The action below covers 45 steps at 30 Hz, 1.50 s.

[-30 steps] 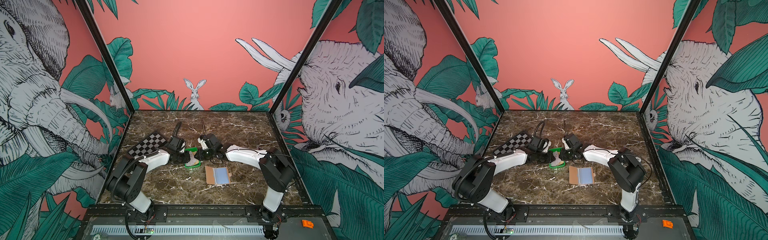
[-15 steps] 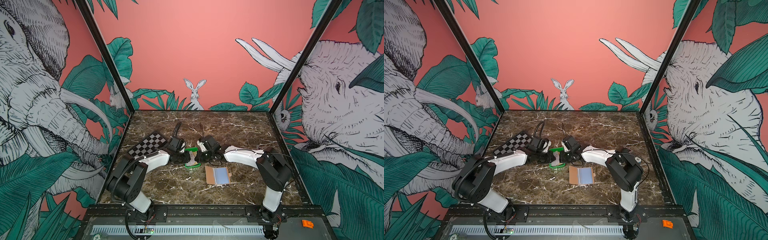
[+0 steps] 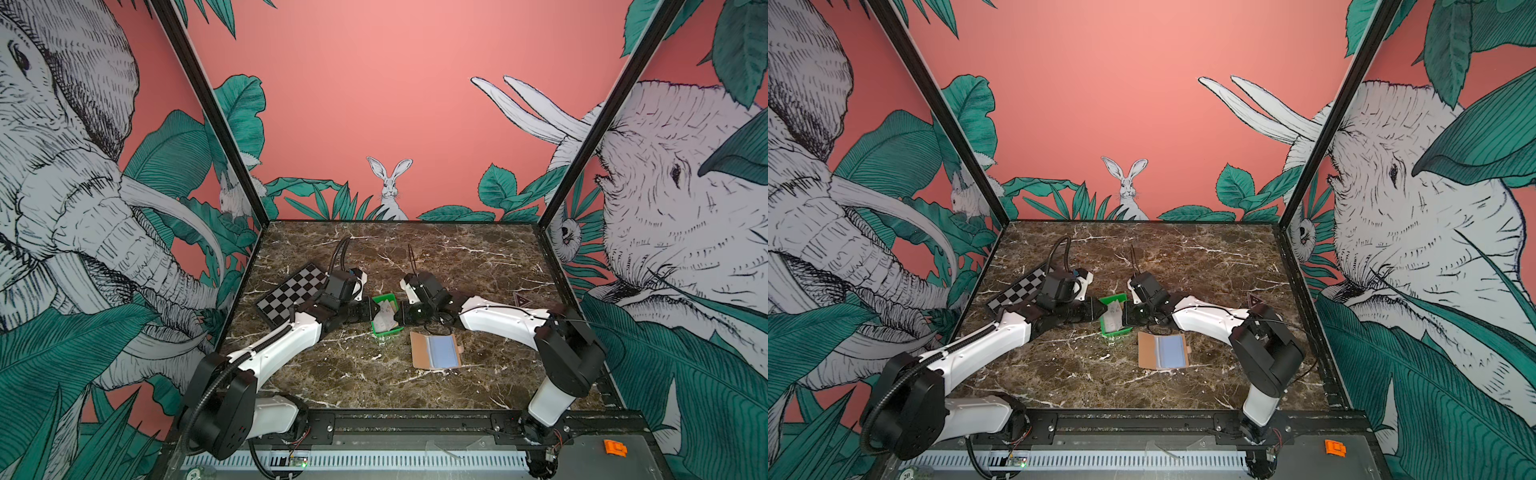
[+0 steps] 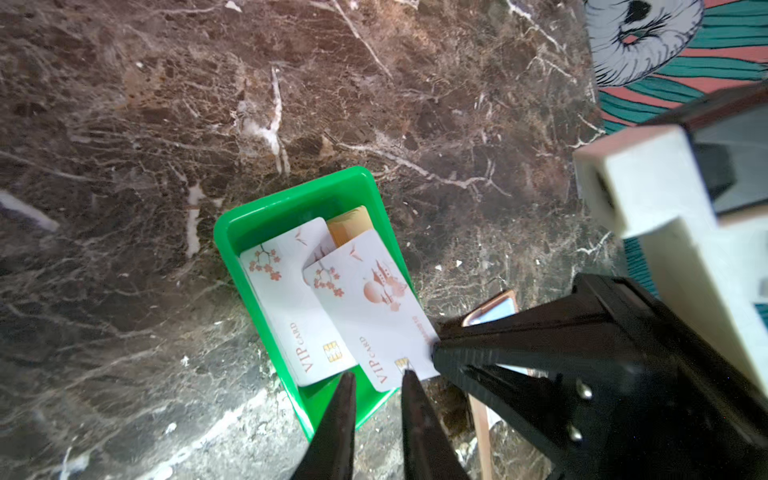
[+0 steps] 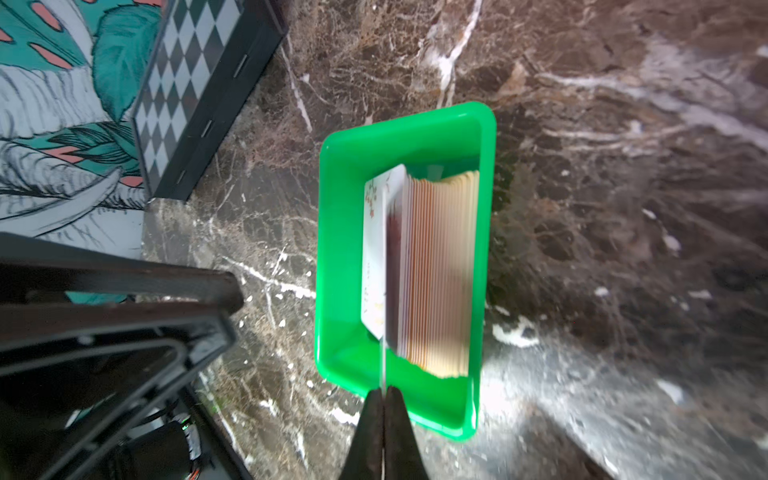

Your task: Put the credit cards into the card holder

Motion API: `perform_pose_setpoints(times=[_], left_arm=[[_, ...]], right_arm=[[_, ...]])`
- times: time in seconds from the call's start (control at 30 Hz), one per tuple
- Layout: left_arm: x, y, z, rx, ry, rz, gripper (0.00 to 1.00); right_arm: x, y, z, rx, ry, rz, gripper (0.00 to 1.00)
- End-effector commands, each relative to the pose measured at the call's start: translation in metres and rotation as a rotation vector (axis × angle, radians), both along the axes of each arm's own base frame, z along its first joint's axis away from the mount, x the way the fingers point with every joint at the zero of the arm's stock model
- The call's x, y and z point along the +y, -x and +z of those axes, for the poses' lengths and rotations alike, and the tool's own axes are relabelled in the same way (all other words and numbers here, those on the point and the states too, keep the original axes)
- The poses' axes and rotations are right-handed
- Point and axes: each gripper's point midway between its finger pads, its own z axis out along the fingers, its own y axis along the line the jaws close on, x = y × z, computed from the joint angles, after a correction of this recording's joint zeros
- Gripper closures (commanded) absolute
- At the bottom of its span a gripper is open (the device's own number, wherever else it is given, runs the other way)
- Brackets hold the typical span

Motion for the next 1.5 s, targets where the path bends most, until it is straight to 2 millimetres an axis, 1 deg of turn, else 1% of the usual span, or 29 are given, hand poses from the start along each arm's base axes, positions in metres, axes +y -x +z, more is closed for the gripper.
perform_pose_setpoints(times=[0.0, 0.03, 0.07, 0.23, 0.4, 0.43, 0.5, 0.6, 0.83, 0.9, 1.1, 1.2, 1.37, 1.47], left_arm=[[-0.004, 0.017, 0.006, -0.009, 0.059, -0.046, 0.75], [-0.006, 0.02, 0.01, -0.02, 0.087, -0.06, 0.75], [-0.009, 0.024, 0.013, -0.028, 0.121, -0.074, 0.74], [-0.021, 0.038, 0.035, -0.08, 0.292, -0.126, 0.72], [-0.027, 0.042, 0.051, -0.12, 0.413, -0.13, 0.71], [-0.03, 0.047, 0.054, -0.117, 0.441, -0.158, 0.71], [-0.033, 0.049, 0.06, -0.131, 0.482, -0.172, 0.7], [-0.039, 0.052, 0.068, -0.158, 0.525, -0.188, 0.67], [-0.058, 0.056, 0.083, -0.194, 0.6, -0.217, 0.62], [-0.063, 0.057, 0.087, -0.199, 0.623, -0.228, 0.61], [-0.076, 0.061, 0.102, -0.202, 0.707, -0.278, 0.62], [-0.081, 0.063, 0.111, -0.199, 0.747, -0.3, 0.62], [-0.089, 0.068, 0.119, -0.187, 0.777, -0.342, 0.62], [-0.09, 0.069, 0.126, -0.187, 0.815, -0.347, 0.62]], right_arm=[[-0.001, -0.001, 0.023, -0.049, -0.061, -0.035, 1.0], [-0.003, -0.001, 0.019, -0.044, -0.06, -0.041, 1.0], [-0.005, 0.0, 0.036, -0.071, -0.097, -0.049, 1.0], [-0.018, 0.004, 0.059, -0.107, -0.162, -0.086, 1.0], [-0.041, 0.006, 0.079, -0.16, -0.207, -0.129, 1.0], [-0.046, 0.007, 0.08, -0.168, -0.207, -0.14, 1.0], [-0.058, 0.01, 0.084, -0.191, -0.215, -0.157, 1.0], [-0.073, 0.014, 0.091, -0.223, -0.23, -0.18, 1.0], [-0.096, 0.026, 0.102, -0.247, -0.279, -0.224, 1.0], [-0.1, 0.028, 0.106, -0.238, -0.311, -0.235, 1.0], [-0.103, 0.035, 0.129, -0.263, -0.432, -0.22, 1.0], [-0.105, 0.037, 0.14, -0.272, -0.499, -0.22, 1.0], [-0.105, 0.044, 0.16, -0.29, -0.605, -0.195, 1.0], [-0.108, 0.048, 0.168, -0.295, -0.645, -0.186, 1.0]])
